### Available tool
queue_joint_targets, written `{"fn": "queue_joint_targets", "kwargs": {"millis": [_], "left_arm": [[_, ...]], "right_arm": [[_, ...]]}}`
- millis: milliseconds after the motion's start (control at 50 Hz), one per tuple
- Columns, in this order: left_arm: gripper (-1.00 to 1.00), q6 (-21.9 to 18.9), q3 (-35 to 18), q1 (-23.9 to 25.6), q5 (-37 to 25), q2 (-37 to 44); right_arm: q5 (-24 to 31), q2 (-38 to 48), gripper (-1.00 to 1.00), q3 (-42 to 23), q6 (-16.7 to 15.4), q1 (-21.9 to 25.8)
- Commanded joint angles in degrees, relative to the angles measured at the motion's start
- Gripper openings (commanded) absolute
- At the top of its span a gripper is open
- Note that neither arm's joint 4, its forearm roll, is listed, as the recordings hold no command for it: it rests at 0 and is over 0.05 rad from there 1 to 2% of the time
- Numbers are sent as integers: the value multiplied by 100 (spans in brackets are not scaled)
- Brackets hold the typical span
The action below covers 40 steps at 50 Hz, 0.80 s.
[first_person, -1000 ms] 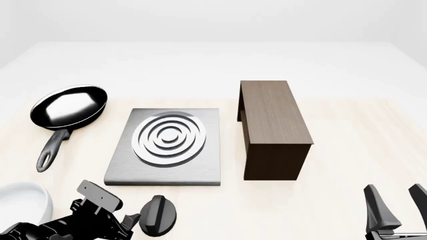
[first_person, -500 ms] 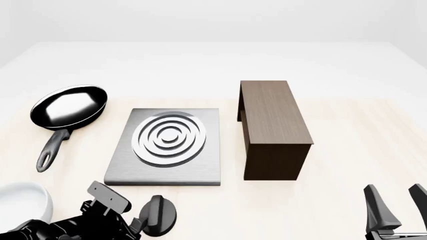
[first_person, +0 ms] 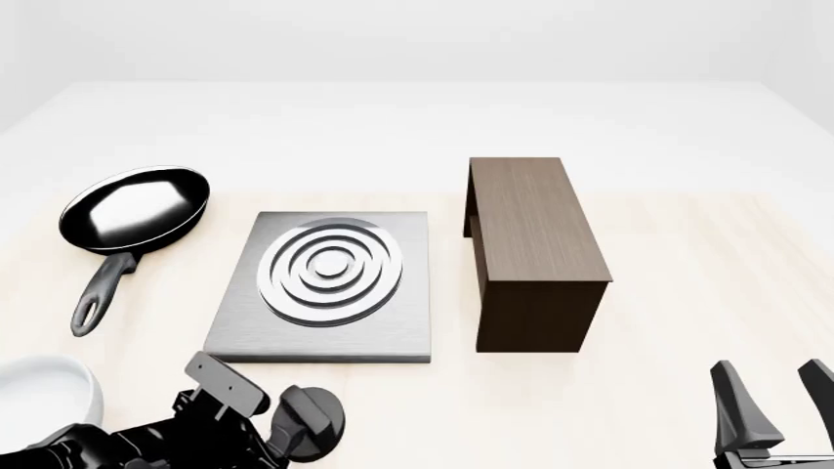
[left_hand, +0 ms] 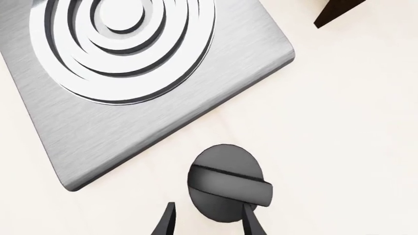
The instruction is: Turn on the stove.
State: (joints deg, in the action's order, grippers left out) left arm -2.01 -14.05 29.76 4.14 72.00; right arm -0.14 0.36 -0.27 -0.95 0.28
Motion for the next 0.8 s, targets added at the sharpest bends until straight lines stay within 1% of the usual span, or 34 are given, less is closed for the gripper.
{"fn": "queue_joint_targets", "kwargs": {"millis": [20, 420, 740, 800], "left_arm": [[100, 93, -87, 147, -72, -34], [100, 214, -257, 91, -136, 22], [100, 149, 12, 119, -176, -194], [100, 74, 52, -38, -186, -247]], "right_arm": [[0, 0, 100, 0, -1, 1], [0, 0, 100, 0, 2, 3], [-1, -1, 100, 0, 0, 3], [-1, -1, 100, 0, 0, 3]]}}
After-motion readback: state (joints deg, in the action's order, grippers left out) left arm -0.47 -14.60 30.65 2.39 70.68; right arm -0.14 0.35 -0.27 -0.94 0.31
